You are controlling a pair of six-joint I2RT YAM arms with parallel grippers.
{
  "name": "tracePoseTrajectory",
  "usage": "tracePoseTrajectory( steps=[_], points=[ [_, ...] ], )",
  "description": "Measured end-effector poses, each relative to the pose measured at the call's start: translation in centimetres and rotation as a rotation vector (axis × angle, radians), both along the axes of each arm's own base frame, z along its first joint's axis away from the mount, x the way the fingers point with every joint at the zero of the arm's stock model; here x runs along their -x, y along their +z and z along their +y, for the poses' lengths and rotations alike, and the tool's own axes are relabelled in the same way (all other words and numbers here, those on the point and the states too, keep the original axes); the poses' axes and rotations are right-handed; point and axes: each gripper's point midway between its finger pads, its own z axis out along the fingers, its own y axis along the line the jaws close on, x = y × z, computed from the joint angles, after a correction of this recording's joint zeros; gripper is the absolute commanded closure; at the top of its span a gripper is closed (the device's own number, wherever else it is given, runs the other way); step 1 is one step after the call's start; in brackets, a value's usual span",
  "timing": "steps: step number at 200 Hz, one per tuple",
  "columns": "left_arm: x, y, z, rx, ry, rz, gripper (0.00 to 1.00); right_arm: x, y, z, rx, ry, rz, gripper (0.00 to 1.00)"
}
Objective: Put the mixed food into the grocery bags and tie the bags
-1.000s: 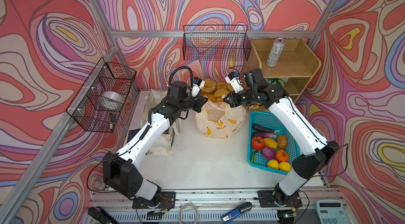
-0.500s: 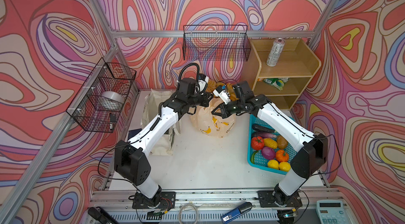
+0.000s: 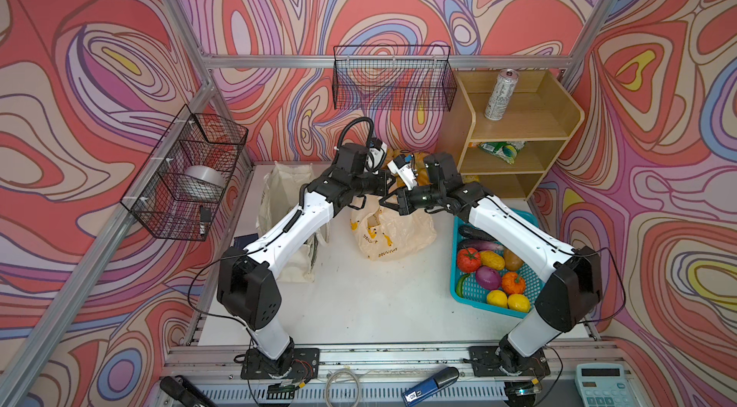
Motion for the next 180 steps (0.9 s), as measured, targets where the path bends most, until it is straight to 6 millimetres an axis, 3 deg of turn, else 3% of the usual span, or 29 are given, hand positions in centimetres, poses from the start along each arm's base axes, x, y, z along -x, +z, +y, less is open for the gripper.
tracePoseTrajectory(
  steps=[38,83,132,180],
  points=[
    [-1.0,0.2,0.7,-0.029,0.06,0.014,0.36,-0.9,-0.2,-0.4,0.01,-0.034,-0.018,1.0],
    [-1.8,2.8,1.7,-0.042,0.1,-0.024,0.19,-2.5,-0.2,-1.7,0.027,-0.084,-0.026,1.0],
    [-2.5,4.4,4.6,-0.028,0.139,-0.059,0.13,-1.8,-0.8,-1.5,0.053,-0.065,-0.003,1.0],
    [2.6,3.7,7.9,-0.045,0.127,-0.078,0.14,-1.2,-1.4,-1.9,0.087,-0.066,0.036,0.54]
  ],
)
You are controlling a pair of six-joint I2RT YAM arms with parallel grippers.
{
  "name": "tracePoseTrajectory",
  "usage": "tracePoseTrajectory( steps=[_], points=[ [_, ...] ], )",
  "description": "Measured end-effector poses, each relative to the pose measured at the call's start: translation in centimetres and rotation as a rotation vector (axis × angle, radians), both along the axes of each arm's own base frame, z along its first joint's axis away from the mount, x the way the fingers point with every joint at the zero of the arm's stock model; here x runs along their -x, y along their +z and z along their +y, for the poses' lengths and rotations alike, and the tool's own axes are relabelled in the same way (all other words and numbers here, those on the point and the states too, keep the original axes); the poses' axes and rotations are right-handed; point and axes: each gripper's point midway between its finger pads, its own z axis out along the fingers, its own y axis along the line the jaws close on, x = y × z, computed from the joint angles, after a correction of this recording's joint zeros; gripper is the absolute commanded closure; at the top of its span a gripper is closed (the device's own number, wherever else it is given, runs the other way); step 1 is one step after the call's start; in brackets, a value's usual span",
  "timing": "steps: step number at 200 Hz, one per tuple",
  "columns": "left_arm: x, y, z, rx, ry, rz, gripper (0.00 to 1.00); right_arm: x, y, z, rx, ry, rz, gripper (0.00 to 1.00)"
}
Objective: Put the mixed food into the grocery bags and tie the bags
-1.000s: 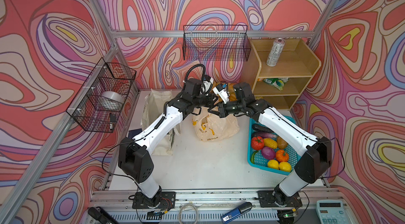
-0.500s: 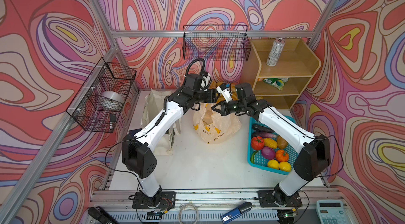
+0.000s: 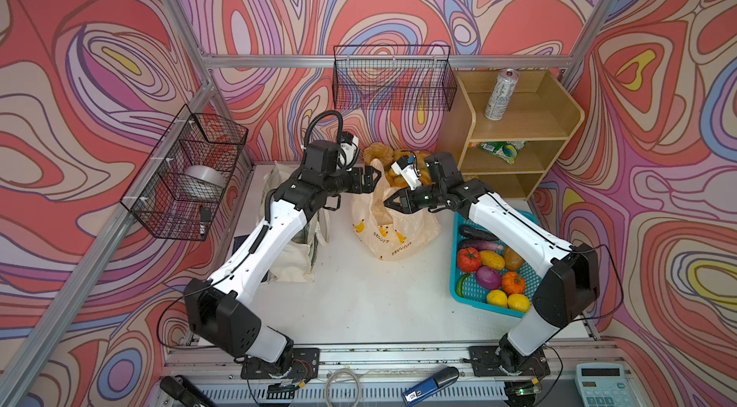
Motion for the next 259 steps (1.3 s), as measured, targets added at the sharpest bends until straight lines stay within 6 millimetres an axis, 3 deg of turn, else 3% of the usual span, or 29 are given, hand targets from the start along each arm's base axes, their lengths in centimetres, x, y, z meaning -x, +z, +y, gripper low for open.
tracePoseTrajectory(
  steps=[28,66,113,158,183,209,259],
  points=[
    [3.3,-1.6,1.0,0.004,-0.027,0.013,0.15,-0.2,1.7,-0.6,0.017,-0.021,-0.008,0.39],
    [5.5,-3.4,0.8,0.017,-0.084,0.052,0.15,-0.1,5.0,-3.0,0.031,-0.071,-0.049,0.33],
    [5.9,-2.9,-2.0,0.018,-0.168,0.019,0.15,1.3,8.8,-7.3,0.033,-0.161,-0.098,0.3],
    [3.7,-3.1,-5.1,-0.004,-0.221,0.0,0.15,0.0,11.1,-8.3,0.026,-0.222,-0.14,0.31],
    [3.5,-3.5,-5.5,-0.007,-0.227,0.004,0.15,-1.9,11.3,-8.1,0.027,-0.24,-0.142,0.31],
    [3.5,-3.1,-4.9,-0.006,-0.198,-0.035,0.13,-3.6,10.1,-7.7,0.038,-0.245,-0.115,0.31],
    [5.7,-1.5,-3.5,0.026,-0.192,-0.11,0.12,-5.3,8.4,-6.7,0.036,-0.228,-0.068,0.31]
  ],
)
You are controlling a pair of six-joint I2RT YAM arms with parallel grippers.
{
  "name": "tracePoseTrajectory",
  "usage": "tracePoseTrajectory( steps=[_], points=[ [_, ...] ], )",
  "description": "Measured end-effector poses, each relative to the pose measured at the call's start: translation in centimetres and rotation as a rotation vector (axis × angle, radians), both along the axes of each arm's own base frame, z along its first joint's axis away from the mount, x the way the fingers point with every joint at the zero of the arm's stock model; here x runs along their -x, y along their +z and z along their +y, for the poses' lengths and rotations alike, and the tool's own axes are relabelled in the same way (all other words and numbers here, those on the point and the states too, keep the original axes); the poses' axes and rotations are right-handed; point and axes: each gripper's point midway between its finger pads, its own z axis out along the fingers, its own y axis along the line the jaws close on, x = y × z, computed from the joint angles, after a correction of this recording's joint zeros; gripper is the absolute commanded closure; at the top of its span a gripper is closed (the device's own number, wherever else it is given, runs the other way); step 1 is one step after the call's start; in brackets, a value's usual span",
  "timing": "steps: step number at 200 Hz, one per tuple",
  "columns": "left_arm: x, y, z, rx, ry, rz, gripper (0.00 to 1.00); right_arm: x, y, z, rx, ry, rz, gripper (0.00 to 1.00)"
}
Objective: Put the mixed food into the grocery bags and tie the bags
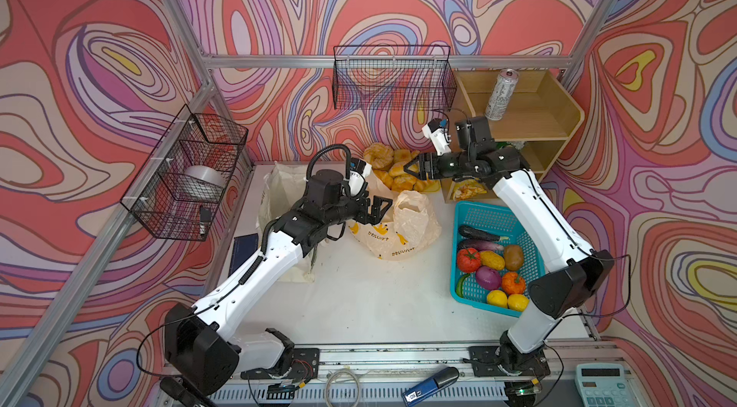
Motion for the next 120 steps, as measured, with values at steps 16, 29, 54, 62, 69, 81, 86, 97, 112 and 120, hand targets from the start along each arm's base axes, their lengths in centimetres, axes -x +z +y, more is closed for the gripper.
tracePoseTrajectory(
  steps=[16,29,54,62,69,81,86,97,112,120],
  points=[
    [0.4,0.6,-0.6,0.019,-0.035,-0.017,0.12,-0.2,0.0,0.4,-0.011,0.011,0.006,0.31],
    [0.7,0.5,-1.1,0.025,-0.066,-0.017,0.12,-0.4,0.1,0.6,-0.021,0.019,0.01,0.31],
    [1.2,-0.3,-3.0,0.015,-0.141,-0.002,0.12,-0.9,0.0,1.2,-0.037,0.034,0.017,0.31],
    [1.3,-0.7,-3.6,0.01,-0.162,0.006,0.12,-1.0,-0.3,1.3,-0.039,0.037,0.025,0.31],
    [1.3,-1.2,-4.1,0.003,-0.177,0.013,0.12,-1.1,-0.5,1.4,-0.04,0.039,0.032,0.31],
    [1.3,-1.9,-4.7,-0.006,-0.197,0.027,0.13,-1.3,-0.8,1.6,-0.043,0.043,0.042,0.31],
    [1.3,-2.1,-4.9,-0.009,-0.201,0.032,0.15,-1.3,-0.9,1.6,-0.044,0.044,0.046,0.31],
    [1.1,-2.5,-5.1,-0.014,-0.203,0.04,0.22,-1.4,-1.1,1.7,-0.047,0.047,0.052,0.31],
    [0.7,-2.6,-5.3,-0.015,-0.199,0.037,0.47,-1.3,-1.1,1.8,-0.052,0.051,0.057,0.31],
    [0.6,-2.4,-5.3,-0.013,-0.196,0.031,0.63,-1.3,-0.9,1.9,-0.055,0.054,0.056,0.31]
  ],
)
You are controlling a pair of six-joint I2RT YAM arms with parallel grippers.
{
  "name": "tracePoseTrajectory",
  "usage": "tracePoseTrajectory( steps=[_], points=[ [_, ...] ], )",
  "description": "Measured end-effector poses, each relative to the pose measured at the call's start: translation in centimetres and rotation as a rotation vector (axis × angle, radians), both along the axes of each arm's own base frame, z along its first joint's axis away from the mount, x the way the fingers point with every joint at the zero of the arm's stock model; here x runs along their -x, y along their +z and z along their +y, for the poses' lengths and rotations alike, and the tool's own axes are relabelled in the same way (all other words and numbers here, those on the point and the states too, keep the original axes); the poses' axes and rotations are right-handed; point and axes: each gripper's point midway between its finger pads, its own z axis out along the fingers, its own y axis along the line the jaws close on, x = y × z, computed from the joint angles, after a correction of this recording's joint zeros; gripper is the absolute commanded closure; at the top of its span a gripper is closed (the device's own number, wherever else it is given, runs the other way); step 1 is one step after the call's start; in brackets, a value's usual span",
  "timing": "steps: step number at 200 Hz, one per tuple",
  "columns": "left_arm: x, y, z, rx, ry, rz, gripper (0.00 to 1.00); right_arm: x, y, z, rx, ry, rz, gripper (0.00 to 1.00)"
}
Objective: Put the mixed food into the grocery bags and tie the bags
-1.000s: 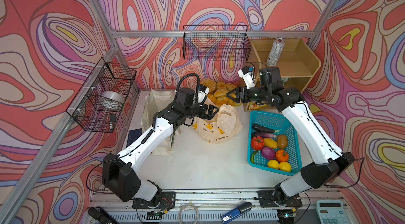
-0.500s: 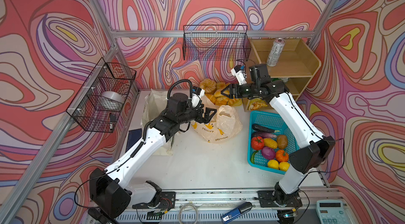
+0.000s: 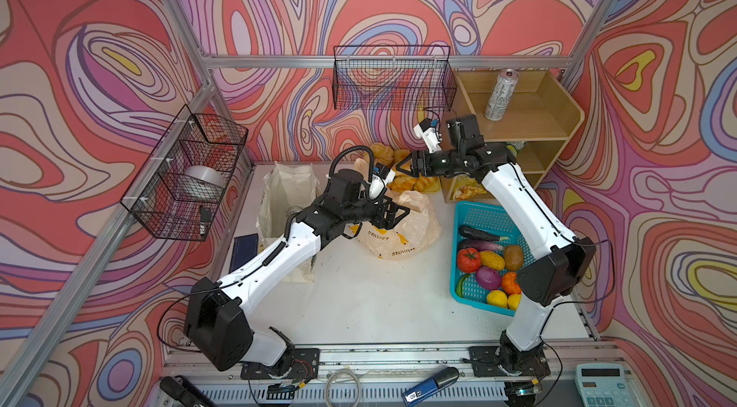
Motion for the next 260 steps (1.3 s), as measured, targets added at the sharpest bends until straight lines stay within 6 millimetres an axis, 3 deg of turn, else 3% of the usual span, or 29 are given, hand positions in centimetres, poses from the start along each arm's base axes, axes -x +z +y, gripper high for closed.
tracePoseTrajectory(
  steps=[14,24,48,114,192,260],
  points=[
    [-0.2,0.2,0.0,0.005,0.007,-0.011,0.89,-0.1,0.4,0.2,-0.009,0.007,-0.008,0.31],
    [-0.4,0.5,-0.1,0.012,0.011,-0.021,1.0,-0.3,0.7,0.4,-0.016,0.012,-0.013,0.31],
    [-0.4,0.6,-0.1,0.038,0.017,-0.043,1.0,-0.8,0.7,0.9,-0.031,0.032,-0.011,0.31],
    [1.4,-2.5,1.2,0.089,0.045,-0.006,1.0,-1.9,-1.8,3.9,-0.042,0.086,0.023,0.26],
    [1.0,-0.7,0.9,0.159,0.054,-0.031,1.0,-2.8,0.6,7.4,-0.125,0.135,-0.064,0.21],
    [1.3,-0.7,0.8,0.171,0.043,-0.011,1.0,-2.7,-3.7,11.4,-0.108,0.199,-0.006,0.21]
  ],
)
